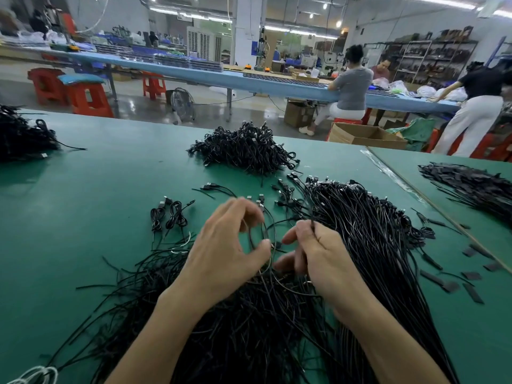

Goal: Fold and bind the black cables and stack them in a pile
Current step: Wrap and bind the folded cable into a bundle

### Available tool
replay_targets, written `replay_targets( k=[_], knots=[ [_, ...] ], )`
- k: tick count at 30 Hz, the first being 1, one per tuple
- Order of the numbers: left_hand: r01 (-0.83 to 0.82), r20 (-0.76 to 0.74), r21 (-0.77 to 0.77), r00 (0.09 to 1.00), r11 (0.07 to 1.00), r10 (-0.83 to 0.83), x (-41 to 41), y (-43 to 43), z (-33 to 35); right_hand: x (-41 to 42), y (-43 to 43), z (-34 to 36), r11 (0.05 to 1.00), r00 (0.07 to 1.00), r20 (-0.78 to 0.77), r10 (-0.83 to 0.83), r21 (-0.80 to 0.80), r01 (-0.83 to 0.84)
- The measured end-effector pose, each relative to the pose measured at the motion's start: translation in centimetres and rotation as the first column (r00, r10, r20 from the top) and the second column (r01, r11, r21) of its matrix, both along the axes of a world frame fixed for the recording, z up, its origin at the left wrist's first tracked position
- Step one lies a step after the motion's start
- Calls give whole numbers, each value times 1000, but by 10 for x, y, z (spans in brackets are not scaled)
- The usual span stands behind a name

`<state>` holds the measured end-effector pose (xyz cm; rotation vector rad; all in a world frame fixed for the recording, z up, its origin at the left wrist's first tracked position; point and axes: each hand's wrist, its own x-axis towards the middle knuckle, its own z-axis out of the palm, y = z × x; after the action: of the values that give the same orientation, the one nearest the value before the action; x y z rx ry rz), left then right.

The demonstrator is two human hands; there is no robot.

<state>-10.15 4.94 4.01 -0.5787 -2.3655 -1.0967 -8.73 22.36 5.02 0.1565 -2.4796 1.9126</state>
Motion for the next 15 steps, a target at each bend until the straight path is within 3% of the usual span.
replay_targets(
  k=[4,7,10,13,15],
  knots=[
    [162,12,-138,987,977,-162,0,-6,3,13,-3,10,936,945,-63,320,176,-305],
    [263,31,-55,965,963,-261,0,-5,1,18,-2,19,894,913,-107,393,277,-352],
    [172,46,109,983,979,-178,-1,-4,1,18,4,25,929,937,-188,293,286,-233],
    [38,119,157,991,987,-57,-2,-7,5,16,12,27,990,950,-294,109,114,-78],
    [68,228,178,968,982,-108,1,-12,9,15,15,24,1000,950,-311,27,1,-28]
  ],
)
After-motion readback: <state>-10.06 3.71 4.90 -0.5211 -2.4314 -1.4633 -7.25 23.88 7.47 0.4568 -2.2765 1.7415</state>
